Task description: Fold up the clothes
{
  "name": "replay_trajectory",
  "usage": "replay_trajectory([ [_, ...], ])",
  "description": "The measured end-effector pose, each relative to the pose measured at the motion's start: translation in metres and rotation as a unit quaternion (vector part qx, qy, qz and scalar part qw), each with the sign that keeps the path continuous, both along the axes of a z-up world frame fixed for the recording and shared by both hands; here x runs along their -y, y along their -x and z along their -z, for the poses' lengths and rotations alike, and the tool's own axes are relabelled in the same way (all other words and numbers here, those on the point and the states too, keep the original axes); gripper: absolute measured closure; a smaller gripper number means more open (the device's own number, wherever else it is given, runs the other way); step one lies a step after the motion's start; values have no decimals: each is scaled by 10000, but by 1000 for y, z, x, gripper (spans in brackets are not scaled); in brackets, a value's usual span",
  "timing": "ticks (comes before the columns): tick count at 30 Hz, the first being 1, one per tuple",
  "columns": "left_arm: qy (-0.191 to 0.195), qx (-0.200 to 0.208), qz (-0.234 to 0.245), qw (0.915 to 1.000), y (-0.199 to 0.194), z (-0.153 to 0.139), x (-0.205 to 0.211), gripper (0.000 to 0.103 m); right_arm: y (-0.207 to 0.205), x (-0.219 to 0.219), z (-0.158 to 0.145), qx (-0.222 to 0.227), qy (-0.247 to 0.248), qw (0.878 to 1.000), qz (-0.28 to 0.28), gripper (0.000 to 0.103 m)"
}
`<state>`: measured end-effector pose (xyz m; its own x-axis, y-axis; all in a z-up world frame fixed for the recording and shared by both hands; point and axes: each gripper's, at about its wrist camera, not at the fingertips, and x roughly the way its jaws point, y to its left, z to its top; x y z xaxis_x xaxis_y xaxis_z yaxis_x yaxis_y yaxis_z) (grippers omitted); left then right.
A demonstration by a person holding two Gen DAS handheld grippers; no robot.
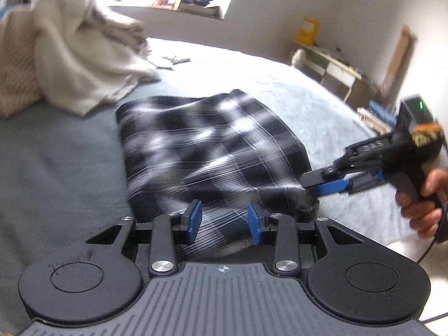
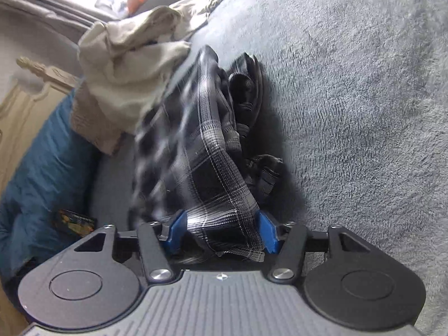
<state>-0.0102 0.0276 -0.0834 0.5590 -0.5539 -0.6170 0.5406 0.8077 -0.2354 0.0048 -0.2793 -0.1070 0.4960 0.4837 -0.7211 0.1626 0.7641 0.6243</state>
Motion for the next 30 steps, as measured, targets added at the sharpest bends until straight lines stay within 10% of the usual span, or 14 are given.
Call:
replay_trajectory([
  [4,-538,546,492,9958,8,0,28,67,10,1,-4,224,80,9997,97,91],
  [16,-1579,1429,1569,9644,24,21,84,62,13,13,3,582,-461,9956,569,93],
  [26,-1397,1311,1054,9758,8,26,94,71,16,20,5,921,-726,9910,645,90],
  [30,-1074,1144,800,9844,2,21,87,80,24,36,7,804,-1075,9855,1039,68],
])
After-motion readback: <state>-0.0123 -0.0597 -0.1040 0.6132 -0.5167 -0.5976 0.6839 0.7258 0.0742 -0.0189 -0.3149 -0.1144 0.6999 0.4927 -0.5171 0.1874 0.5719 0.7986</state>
